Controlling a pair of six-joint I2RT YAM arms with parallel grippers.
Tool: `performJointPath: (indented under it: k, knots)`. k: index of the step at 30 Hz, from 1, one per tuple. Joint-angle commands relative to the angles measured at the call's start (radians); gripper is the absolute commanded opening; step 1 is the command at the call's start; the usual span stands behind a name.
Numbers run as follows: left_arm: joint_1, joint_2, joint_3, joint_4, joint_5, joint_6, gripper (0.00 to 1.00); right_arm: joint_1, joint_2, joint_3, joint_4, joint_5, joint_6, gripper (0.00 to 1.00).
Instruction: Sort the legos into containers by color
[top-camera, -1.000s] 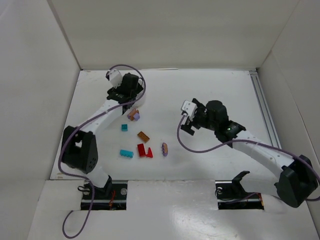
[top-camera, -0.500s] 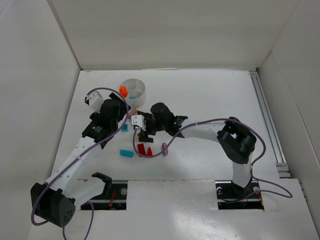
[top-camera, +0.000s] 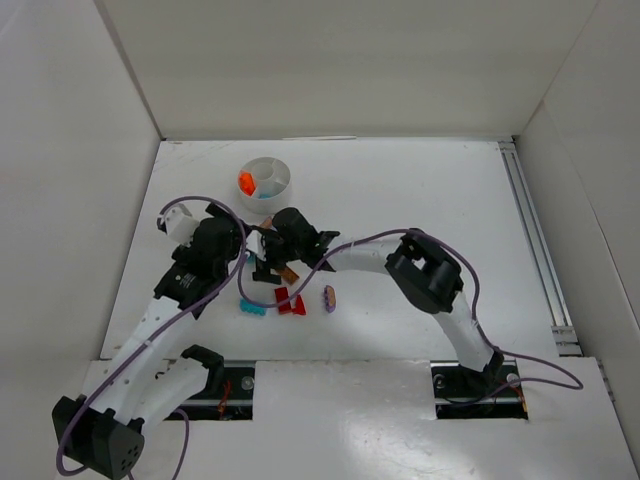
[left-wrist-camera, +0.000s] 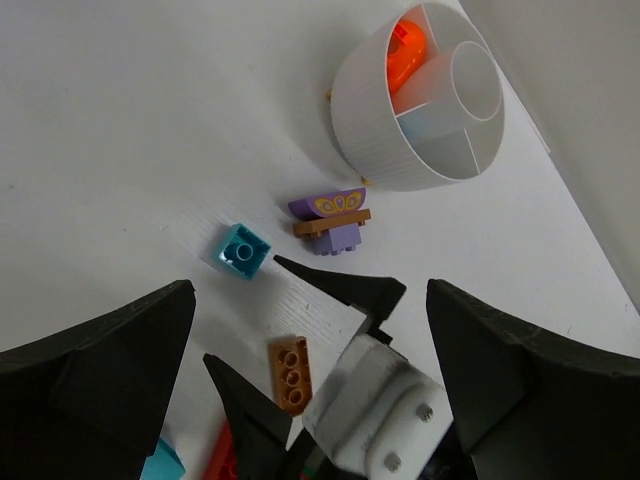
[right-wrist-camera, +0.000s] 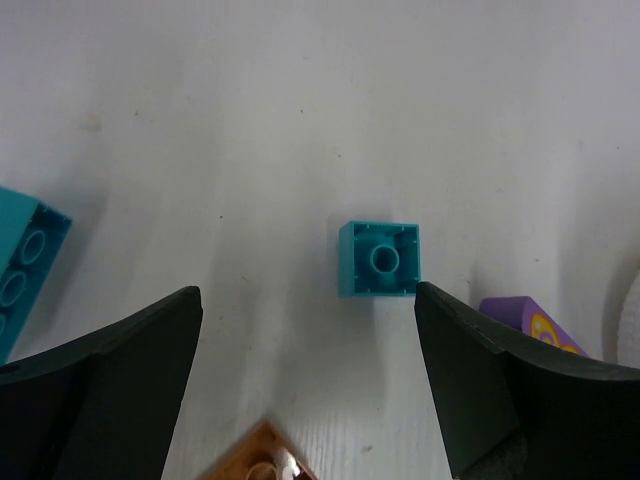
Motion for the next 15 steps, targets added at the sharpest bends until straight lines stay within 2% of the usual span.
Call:
performJointPath:
  k: [1,7,15]
  knots:
    - [0.003,-0.027,-0.019,-0.008,-0.029,-0.015,1.0,0.006,0.045,0.087,0.04,-0.004,0.05,0.91]
    - [0.003,-0.045,-0.04,0.001,-0.02,-0.006,1.0,0.006,0.127,0.191,0.022,0.033,0.091,0.91]
    - [0.013,-0.034,-0.049,0.01,-0.02,0.003,1.0,0.006,0.174,0.227,0.013,0.067,0.113,0.9]
